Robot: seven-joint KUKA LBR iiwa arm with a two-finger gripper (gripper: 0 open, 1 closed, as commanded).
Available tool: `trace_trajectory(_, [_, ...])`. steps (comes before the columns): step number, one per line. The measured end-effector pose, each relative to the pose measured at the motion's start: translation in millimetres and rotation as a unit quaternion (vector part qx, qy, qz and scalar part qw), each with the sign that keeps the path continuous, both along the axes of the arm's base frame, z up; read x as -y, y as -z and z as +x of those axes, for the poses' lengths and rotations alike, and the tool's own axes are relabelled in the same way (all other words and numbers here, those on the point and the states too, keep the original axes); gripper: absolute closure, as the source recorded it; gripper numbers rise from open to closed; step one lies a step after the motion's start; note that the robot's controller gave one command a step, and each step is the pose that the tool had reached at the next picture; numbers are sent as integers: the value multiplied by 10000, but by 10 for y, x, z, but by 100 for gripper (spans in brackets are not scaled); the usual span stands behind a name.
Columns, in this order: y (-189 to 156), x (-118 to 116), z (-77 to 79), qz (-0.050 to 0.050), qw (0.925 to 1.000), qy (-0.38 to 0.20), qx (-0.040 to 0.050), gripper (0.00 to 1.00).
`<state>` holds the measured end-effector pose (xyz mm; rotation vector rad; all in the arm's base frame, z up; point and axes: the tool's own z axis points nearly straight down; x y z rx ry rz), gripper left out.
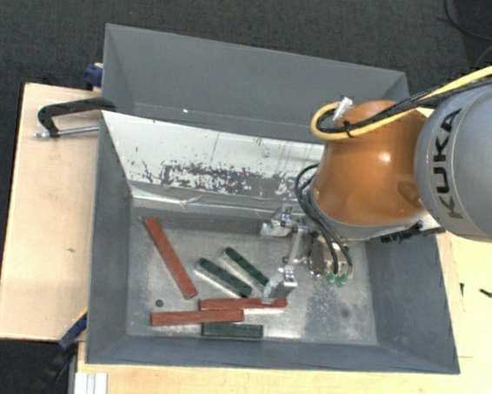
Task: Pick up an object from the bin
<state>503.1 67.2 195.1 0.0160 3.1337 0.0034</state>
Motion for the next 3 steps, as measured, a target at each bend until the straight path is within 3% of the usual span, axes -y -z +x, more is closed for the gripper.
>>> trace_trajectory(1, [525,131,-19,-2,10000,16,-24,0])
trace_trajectory(2, [1172,402,237,-7,9992,-389,-14,100])
trace_trajectory(3, [1171,401,237,-7,9992,-391,-14,100])
